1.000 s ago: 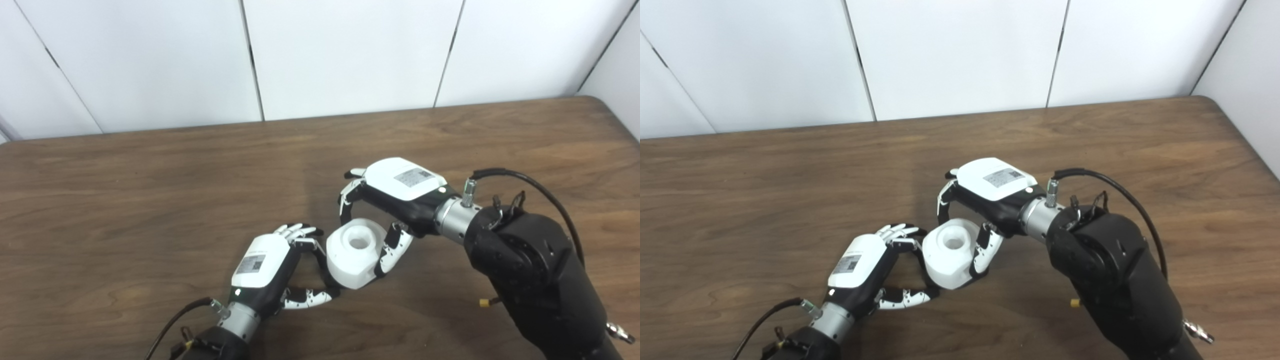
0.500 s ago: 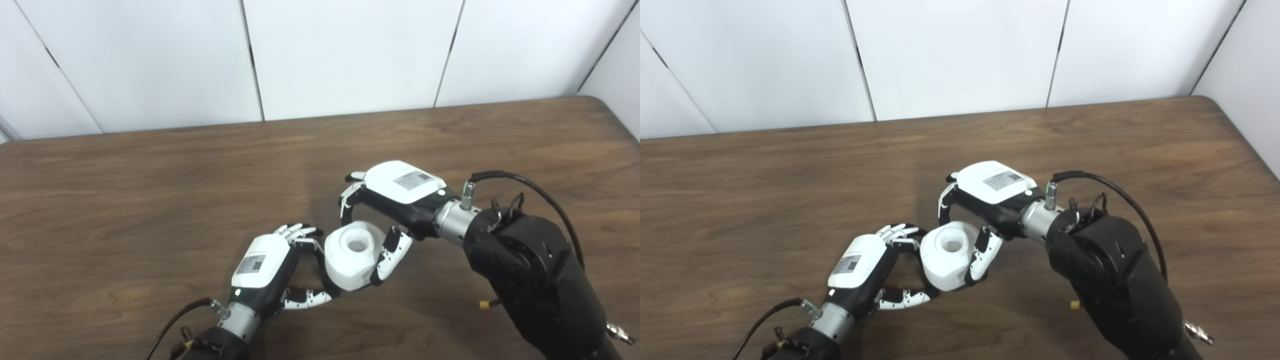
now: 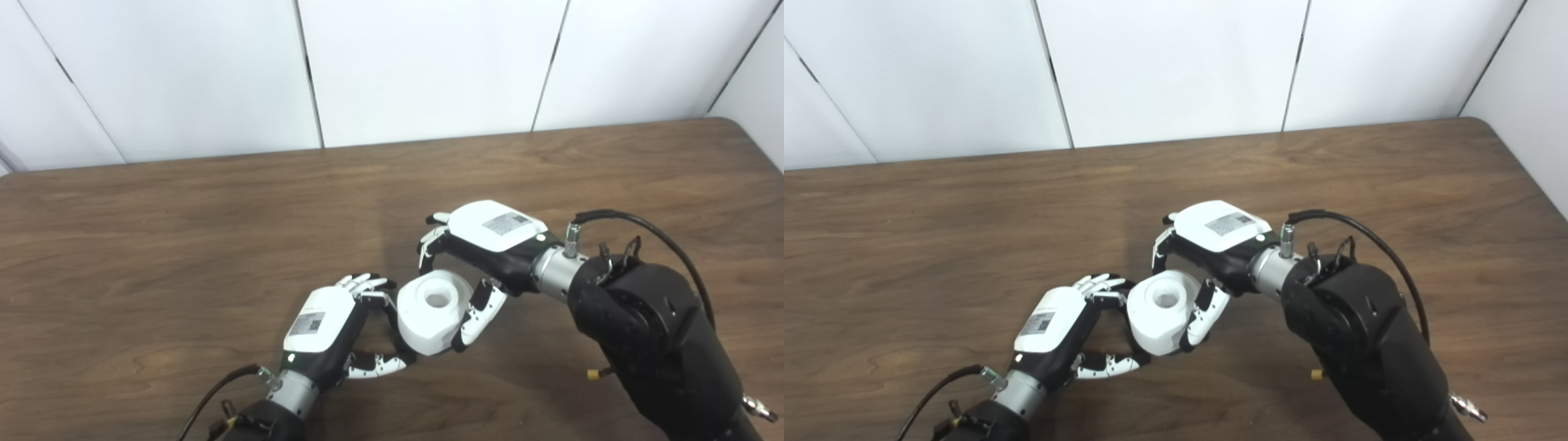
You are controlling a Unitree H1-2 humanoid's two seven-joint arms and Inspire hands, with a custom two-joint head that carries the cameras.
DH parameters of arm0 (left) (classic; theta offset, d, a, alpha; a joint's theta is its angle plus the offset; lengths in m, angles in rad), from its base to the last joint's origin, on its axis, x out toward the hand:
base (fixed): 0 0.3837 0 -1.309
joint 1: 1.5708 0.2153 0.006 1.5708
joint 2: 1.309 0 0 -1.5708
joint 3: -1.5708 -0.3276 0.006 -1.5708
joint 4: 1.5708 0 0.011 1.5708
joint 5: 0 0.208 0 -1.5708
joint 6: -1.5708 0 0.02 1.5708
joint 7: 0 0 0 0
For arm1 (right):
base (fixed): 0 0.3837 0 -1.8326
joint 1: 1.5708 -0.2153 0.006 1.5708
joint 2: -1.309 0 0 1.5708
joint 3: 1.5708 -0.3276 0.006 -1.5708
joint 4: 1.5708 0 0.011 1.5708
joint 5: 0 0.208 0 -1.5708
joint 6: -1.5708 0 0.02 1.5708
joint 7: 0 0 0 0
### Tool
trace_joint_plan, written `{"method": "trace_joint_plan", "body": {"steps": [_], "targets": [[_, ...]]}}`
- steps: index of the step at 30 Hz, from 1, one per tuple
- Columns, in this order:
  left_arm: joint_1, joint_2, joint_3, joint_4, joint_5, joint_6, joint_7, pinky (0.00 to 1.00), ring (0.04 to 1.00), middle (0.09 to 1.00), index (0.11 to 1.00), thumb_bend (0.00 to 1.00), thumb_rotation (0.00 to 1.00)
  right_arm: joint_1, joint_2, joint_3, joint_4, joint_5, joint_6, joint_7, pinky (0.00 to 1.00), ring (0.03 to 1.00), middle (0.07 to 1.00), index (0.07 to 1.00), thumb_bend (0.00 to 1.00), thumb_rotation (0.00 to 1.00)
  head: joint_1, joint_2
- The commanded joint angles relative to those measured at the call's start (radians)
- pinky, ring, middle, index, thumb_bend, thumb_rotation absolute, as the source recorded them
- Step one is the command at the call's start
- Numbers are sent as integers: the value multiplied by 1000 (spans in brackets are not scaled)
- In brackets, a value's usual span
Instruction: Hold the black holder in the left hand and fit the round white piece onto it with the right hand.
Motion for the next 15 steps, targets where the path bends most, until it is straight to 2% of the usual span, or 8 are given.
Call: {"method": "trace_joint_plan", "body": {"steps": [1,8,15], "targets": [[19,15,-3,23,6,41,-50,905,900,836,492,507,48,-42,1,-14,-23,-9,-3,3,889,972,839,649,1000,336,-1,1],[18,16,-4,25,3,38,-50,903,897,833,492,507,48,-65,3,-23,-45,-13,1,52,928,997,890,702,1000,354,-4,0],[17,17,-5,26,1,37,-51,903,898,833,492,507,48,-94,-2,-25,-63,-17,18,138,997,1000,976,821,1000,396,-4,0]]}}
